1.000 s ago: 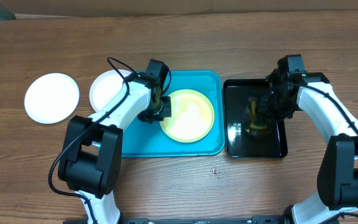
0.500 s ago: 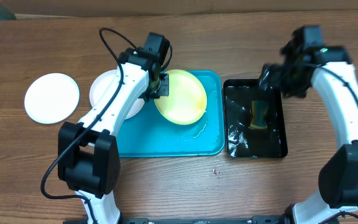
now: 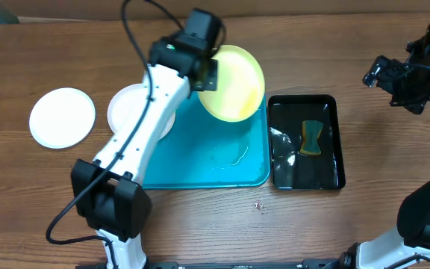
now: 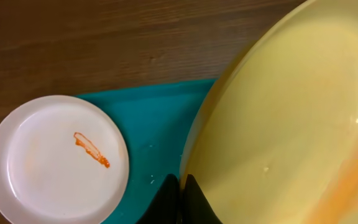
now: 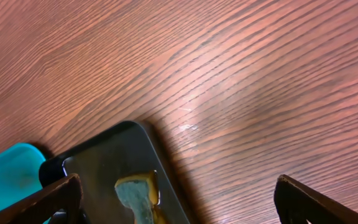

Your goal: Clean dirty plates on tray and stack at the side

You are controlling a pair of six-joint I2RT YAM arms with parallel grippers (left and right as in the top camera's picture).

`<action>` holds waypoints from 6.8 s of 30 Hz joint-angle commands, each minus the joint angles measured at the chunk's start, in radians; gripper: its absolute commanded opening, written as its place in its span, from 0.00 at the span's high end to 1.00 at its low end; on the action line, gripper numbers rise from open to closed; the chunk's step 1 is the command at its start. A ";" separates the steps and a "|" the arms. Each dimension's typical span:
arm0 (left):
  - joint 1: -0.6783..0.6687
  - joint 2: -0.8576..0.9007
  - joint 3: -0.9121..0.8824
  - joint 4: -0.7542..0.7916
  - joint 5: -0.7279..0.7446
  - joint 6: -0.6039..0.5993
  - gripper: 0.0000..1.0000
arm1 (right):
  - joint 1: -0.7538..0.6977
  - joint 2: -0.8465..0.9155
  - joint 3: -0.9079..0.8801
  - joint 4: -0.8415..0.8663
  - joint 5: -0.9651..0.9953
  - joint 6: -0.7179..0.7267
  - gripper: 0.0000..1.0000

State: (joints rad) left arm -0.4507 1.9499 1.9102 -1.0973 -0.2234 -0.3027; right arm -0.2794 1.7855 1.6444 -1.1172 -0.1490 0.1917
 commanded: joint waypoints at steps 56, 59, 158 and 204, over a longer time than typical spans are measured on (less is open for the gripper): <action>0.877 0.094 0.045 -0.103 0.583 -0.027 0.96 | -0.004 -0.008 0.011 0.008 0.006 0.010 0.00; 0.994 0.094 0.043 -0.146 0.470 -0.027 0.96 | -0.004 -0.008 0.011 0.008 0.006 0.010 0.00; 0.418 0.294 -0.107 -0.200 0.440 0.175 0.91 | -0.004 -0.008 0.011 0.008 0.006 0.010 0.00; 0.265 0.297 -0.183 -0.169 0.272 0.013 0.52 | 0.283 -0.008 -0.055 -0.130 -0.018 -0.084 0.53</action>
State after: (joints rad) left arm -0.1822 2.2372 1.7428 -1.2697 0.0551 -0.2676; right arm -0.0471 1.7855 1.6238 -1.2427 -0.3107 0.1246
